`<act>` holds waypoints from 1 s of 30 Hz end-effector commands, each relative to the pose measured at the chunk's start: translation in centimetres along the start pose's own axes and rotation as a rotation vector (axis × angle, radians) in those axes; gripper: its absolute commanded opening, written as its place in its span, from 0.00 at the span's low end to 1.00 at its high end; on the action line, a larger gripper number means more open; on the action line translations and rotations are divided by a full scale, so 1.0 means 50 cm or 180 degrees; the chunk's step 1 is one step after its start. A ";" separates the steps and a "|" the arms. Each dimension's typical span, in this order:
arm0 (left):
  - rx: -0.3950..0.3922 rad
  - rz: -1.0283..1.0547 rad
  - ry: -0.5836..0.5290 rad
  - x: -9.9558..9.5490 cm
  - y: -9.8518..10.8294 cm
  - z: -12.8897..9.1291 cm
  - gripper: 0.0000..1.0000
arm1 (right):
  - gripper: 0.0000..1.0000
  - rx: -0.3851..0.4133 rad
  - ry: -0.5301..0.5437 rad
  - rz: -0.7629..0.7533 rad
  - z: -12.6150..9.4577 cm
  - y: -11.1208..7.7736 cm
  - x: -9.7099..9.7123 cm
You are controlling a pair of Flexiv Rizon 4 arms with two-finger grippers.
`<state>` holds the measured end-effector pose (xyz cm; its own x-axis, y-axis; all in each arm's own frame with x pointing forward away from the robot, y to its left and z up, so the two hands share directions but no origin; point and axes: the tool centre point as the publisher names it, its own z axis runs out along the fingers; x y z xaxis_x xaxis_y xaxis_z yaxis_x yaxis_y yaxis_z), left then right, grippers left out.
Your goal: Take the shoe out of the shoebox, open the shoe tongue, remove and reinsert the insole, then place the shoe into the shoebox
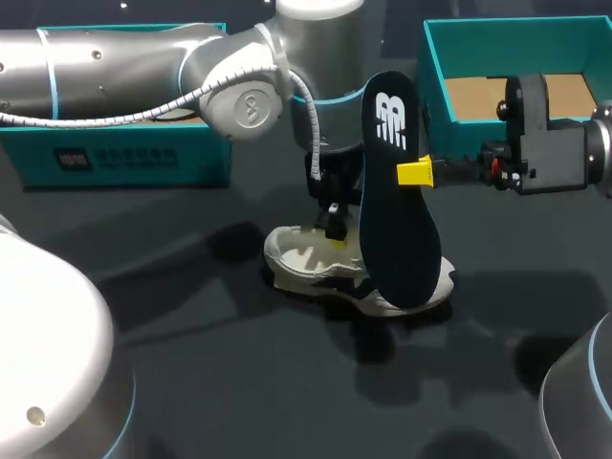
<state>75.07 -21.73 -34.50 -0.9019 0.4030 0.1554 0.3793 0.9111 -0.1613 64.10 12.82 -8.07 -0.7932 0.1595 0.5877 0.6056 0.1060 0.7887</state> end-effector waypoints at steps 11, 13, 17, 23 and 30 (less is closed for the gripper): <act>-0.0091 0.0165 0.0034 -0.009 0.001 -0.025 0.00 | 0.00 0.0001 -0.0006 0.0004 0.003 0.000 0.000; -0.0126 0.0506 0.0062 -0.011 0.004 -0.038 0.00 | 0.00 0.0001 -0.0006 0.0004 0.003 0.000 0.000; -0.0386 0.1318 -0.0044 -0.010 0.000 -0.069 0.00 | 0.00 0.0001 -0.0006 0.0004 0.003 0.000 0.000; -0.0445 0.1902 -0.0171 0.002 0.002 -0.096 0.00 | 0.00 0.0001 -0.0006 0.0004 0.003 0.000 0.000; -0.0393 0.2315 -0.0167 -0.002 0.002 -0.079 0.00 | 0.00 0.0001 -0.0006 0.0004 0.003 0.000 0.000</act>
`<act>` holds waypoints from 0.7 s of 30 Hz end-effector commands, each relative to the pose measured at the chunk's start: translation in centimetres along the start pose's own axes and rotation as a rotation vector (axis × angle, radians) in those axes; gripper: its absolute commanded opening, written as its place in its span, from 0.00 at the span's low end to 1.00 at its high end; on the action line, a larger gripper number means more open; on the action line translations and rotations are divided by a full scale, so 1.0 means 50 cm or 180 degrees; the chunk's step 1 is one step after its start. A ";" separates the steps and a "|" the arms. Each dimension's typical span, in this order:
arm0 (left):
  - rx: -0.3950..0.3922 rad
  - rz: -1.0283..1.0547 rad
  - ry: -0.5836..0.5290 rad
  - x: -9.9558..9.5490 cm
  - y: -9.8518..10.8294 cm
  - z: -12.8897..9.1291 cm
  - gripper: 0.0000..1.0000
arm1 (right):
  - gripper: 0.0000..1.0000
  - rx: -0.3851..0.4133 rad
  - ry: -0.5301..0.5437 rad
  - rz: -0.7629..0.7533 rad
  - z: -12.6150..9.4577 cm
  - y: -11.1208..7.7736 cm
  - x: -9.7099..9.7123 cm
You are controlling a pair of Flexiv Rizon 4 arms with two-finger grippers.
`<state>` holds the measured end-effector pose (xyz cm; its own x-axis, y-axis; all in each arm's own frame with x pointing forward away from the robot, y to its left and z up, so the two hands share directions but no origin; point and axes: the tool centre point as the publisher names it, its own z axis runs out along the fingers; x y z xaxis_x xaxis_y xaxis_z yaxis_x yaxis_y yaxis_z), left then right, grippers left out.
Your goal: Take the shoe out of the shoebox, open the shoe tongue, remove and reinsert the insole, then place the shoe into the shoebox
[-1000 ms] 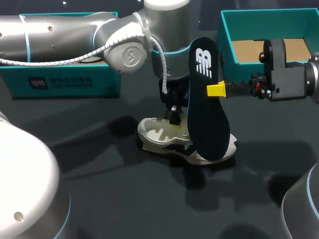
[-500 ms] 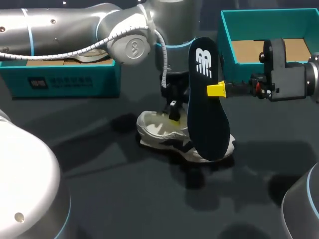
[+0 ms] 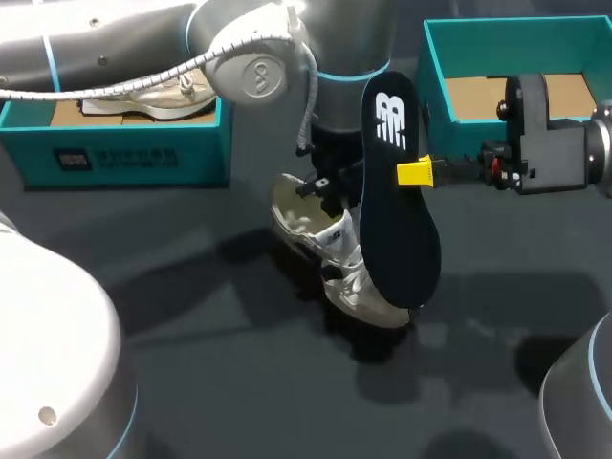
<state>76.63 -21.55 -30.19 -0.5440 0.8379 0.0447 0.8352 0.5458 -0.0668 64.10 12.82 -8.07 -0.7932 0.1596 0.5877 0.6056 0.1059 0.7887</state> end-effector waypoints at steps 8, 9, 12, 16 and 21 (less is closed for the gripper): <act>0.0206 0.1391 -0.0251 -0.002 -0.007 0.016 0.00 | 0.00 0.0001 -0.0006 0.0004 0.003 -0.001 0.000; 0.0193 0.1476 -0.0239 -0.002 -0.010 0.018 0.00 | 0.00 0.0001 -0.0006 0.0004 0.003 -0.001 0.000; 0.0185 0.1679 -0.0267 -0.004 -0.019 0.022 0.00 | 0.00 0.0001 -0.0006 0.0004 0.003 -0.001 0.000; 0.0106 0.1816 -0.0286 -0.001 -0.035 0.024 0.00 | 0.00 0.0001 -0.0006 0.0004 0.003 -0.001 0.000; 0.0071 0.1890 -0.0294 -0.002 -0.045 0.028 0.00 | 0.00 0.0001 -0.0006 0.0004 0.003 -0.001 0.000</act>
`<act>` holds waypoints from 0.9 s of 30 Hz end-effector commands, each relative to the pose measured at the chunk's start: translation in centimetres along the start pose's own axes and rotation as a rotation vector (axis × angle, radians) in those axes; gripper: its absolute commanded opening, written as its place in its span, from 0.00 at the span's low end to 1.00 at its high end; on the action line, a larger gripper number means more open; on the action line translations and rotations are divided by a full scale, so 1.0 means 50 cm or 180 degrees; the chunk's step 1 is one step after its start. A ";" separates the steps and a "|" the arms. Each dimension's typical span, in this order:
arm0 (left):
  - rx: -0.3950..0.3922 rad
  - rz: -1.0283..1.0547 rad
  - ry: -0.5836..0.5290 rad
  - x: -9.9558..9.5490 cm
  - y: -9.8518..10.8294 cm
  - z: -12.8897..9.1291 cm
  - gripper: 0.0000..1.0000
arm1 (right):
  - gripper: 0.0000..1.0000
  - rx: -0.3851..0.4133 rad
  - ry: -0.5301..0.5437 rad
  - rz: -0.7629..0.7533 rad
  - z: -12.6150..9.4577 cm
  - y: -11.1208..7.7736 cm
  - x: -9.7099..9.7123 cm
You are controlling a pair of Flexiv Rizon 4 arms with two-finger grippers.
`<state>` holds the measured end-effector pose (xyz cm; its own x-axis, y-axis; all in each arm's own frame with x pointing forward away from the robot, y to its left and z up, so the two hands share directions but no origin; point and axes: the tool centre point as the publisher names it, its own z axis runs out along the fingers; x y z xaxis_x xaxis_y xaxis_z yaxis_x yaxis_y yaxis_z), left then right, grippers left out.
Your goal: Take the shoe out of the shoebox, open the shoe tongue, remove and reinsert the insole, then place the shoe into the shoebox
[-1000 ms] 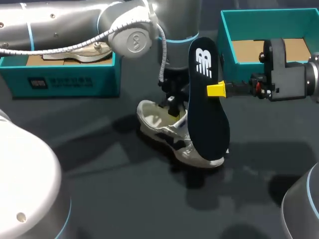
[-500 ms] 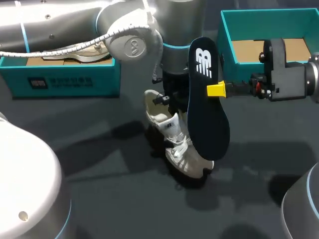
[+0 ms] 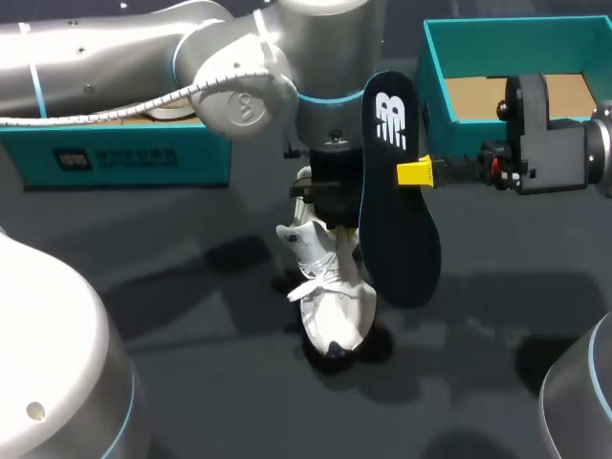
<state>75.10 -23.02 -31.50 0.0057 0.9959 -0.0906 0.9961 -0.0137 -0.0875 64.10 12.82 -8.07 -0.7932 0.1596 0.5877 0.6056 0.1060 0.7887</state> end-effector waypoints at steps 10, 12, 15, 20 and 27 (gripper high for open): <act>-0.0016 -0.0001 0.0048 -0.011 -0.009 0.022 0.00 | 0.00 0.0001 -0.0006 0.0004 0.003 -0.001 0.000; -0.0023 0.0013 0.0071 -0.014 -0.009 0.029 0.00 | 0.00 0.0001 -0.0006 0.0004 0.003 -0.001 0.000; 0.0016 0.0048 0.0100 -0.017 -0.009 0.039 0.00 | 0.00 0.0001 -0.0006 0.0004 0.003 -0.001 0.000; 0.0046 0.0051 0.0136 -0.021 -0.007 0.052 0.00 | 0.00 0.0001 -0.0006 0.0004 0.003 -0.001 0.000; 0.0093 0.0096 0.0180 -0.028 -0.004 0.068 0.00 | 0.00 0.0001 -0.0006 0.0004 0.003 -0.001 0.000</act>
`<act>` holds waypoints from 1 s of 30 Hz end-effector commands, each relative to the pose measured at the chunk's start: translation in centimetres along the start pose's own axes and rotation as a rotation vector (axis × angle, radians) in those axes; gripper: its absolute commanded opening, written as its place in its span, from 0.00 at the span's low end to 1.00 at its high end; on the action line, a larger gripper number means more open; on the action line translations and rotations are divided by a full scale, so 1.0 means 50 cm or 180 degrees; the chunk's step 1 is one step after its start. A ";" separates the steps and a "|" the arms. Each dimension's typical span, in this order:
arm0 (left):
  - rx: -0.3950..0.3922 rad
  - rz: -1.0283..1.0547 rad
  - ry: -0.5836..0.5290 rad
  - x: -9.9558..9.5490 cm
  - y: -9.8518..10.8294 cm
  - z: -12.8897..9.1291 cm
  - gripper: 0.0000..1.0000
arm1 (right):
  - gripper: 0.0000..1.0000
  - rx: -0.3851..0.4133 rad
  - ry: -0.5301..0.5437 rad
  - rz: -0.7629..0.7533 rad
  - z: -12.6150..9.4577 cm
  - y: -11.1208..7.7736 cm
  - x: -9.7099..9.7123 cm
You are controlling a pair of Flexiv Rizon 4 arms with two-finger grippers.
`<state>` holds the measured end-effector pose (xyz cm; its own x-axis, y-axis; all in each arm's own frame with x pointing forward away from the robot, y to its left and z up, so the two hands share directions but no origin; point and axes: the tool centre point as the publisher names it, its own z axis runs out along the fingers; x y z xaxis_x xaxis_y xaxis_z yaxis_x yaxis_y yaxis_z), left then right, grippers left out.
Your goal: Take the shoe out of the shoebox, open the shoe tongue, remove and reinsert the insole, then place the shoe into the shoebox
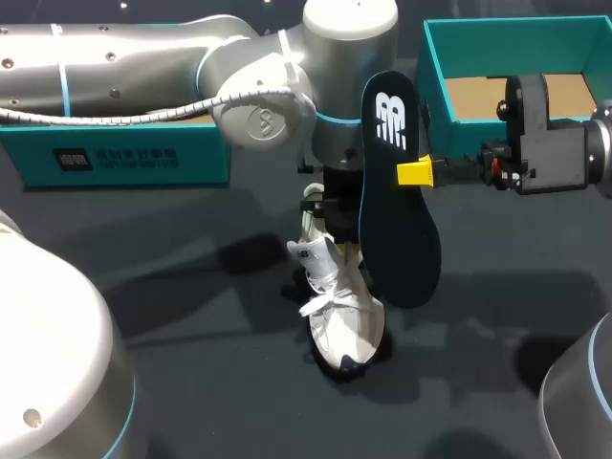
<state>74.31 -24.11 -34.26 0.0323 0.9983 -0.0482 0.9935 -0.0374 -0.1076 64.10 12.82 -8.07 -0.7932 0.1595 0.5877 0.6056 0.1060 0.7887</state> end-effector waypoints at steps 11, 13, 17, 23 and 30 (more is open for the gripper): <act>0.0044 0.0092 0.0094 -0.020 0.007 0.027 0.00 | 0.00 0.0001 -0.0006 0.0004 0.003 -0.001 0.000; 0.0050 0.0079 0.0105 -0.022 0.007 0.030 0.00 | 0.00 0.0001 -0.0006 0.0004 0.003 -0.001 0.000; 0.0064 0.0056 0.0133 -0.026 0.008 0.040 0.00 | 0.00 0.0001 -0.0006 0.0004 0.003 -0.001 0.000; 0.0061 0.0025 0.0191 -0.030 0.009 0.049 0.36 | 0.00 0.0001 -0.0006 0.0004 0.003 -0.001 0.000; 0.0061 -0.0030 0.0093 -0.030 0.013 0.031 0.78 | 0.00 0.0001 -0.0006 0.0004 0.003 -0.001 0.000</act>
<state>74.63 -26.09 -36.31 0.0273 0.9996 -0.0061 0.9918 -0.0278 -0.1249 64.10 12.82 -8.07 -0.7932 0.1595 0.5877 0.6056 0.1059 0.7887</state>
